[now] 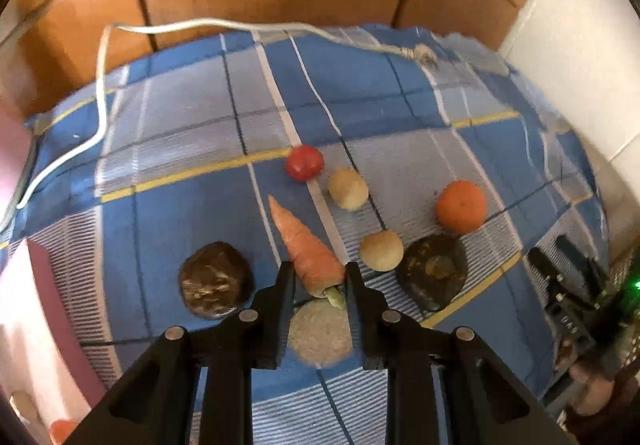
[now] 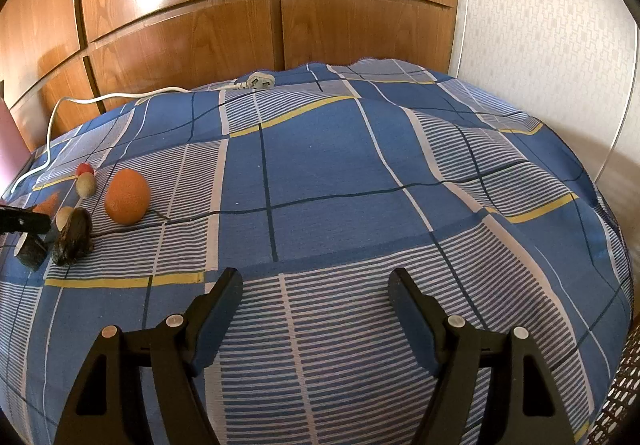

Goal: Organize fruits
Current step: 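Carry the carrot with the left tool into the tray and release, then open the left tool and lift it away from the carrot, then reach the right tool to the tan round fruit and grasp it, then carry the tan fruit with the right tool into the tray and release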

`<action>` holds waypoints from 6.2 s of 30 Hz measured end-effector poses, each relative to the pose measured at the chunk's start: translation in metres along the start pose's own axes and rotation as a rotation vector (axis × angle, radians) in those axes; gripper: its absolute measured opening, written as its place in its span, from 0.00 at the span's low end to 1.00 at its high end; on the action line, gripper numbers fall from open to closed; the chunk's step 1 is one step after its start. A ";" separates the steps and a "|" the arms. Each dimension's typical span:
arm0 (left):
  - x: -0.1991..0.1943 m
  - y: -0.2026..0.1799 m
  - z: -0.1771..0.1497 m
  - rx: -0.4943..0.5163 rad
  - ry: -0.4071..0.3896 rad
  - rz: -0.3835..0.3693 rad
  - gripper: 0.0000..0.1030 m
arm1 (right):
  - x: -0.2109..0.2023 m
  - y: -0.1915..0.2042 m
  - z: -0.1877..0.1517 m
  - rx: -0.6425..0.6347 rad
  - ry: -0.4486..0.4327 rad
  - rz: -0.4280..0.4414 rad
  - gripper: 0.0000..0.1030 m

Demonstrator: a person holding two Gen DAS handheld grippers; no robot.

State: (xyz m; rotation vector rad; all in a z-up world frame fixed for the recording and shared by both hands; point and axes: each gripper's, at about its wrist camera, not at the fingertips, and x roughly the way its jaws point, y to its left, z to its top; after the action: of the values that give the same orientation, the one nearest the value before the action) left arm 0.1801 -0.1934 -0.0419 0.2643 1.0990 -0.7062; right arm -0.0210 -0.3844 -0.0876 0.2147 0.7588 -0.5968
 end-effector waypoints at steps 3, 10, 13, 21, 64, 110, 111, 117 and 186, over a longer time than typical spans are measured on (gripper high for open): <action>-0.022 0.017 -0.004 -0.065 -0.057 -0.020 0.24 | 0.000 0.001 0.000 -0.002 -0.002 -0.002 0.74; -0.062 0.022 -0.033 -0.196 -0.168 -0.009 0.24 | 0.000 0.000 -0.001 -0.006 -0.003 -0.005 0.74; -0.079 0.038 -0.058 -0.286 -0.199 0.005 0.24 | 0.000 0.000 -0.001 -0.009 -0.001 -0.008 0.74; -0.122 0.099 -0.133 -0.491 -0.271 0.153 0.24 | 0.000 0.001 -0.002 -0.018 -0.002 -0.020 0.74; -0.156 0.157 -0.220 -0.764 -0.340 0.495 0.49 | -0.001 0.006 -0.003 -0.042 0.000 -0.059 0.76; -0.159 0.117 -0.239 -0.712 -0.402 0.489 1.00 | -0.020 0.105 0.065 -0.234 0.056 0.317 0.55; -0.159 0.118 -0.239 -0.712 -0.400 0.488 1.00 | -0.018 0.114 0.068 -0.254 0.061 0.333 0.53; -0.160 0.121 -0.243 -0.726 -0.401 0.484 1.00 | -0.003 0.162 0.077 -0.363 0.112 0.391 0.50; -0.173 0.133 -0.265 -0.826 -0.414 0.483 1.00 | -0.110 0.311 -0.009 -0.605 0.124 0.737 0.36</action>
State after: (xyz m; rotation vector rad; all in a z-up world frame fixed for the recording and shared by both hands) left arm 0.0283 0.1141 -0.0272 -0.3121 0.8000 0.1536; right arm 0.0906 -0.0806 -0.0254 -0.0387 0.8770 0.3537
